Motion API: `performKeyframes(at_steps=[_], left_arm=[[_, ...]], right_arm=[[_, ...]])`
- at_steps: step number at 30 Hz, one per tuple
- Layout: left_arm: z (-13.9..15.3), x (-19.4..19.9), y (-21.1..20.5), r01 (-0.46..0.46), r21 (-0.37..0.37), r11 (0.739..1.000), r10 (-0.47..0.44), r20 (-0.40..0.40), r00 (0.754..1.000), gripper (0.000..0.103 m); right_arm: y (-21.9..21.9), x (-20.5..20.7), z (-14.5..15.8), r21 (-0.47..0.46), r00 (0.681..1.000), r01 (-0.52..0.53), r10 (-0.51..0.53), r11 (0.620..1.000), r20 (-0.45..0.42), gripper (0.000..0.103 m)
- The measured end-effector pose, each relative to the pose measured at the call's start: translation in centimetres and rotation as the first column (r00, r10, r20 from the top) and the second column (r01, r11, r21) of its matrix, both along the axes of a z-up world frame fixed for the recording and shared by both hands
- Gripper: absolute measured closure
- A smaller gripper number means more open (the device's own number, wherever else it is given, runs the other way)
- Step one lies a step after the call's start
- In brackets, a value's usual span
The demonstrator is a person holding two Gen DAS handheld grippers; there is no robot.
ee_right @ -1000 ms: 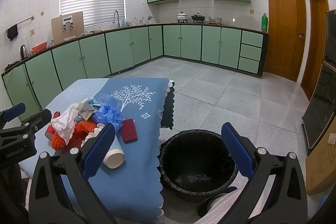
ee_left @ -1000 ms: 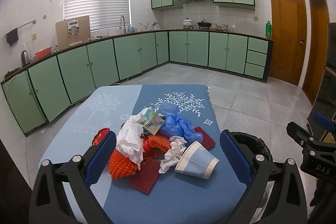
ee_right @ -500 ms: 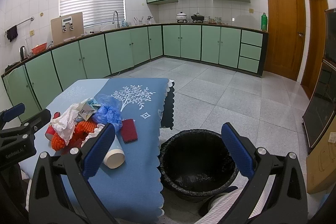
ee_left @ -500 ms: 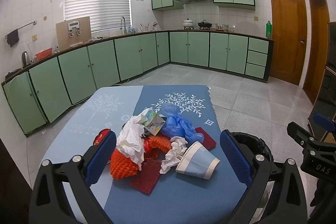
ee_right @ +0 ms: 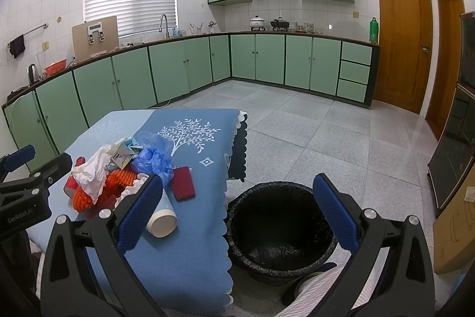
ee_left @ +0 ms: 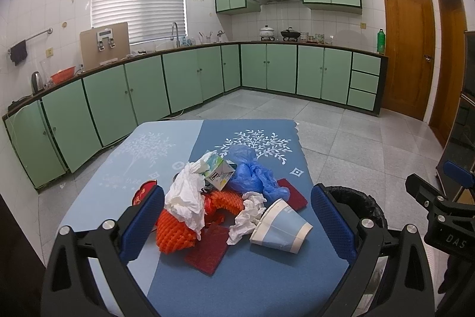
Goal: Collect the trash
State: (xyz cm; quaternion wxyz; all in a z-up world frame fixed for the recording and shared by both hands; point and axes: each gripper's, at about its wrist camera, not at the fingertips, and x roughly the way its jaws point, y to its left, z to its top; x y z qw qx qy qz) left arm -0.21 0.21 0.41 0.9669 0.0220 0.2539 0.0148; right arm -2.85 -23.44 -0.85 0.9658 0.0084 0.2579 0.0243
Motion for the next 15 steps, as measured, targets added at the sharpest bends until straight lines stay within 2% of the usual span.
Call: performKeyframes(at_steps=[15], left_arm=[[-0.18, 0.09, 0.10, 0.000, 0.000, 1.000, 0.000, -0.003, 1.000, 0.006]], right_arm=[[-0.09, 0.04, 0.03, -0.002, 1.000, 0.000, 0.000, 1.000, 0.001, 0.005]])
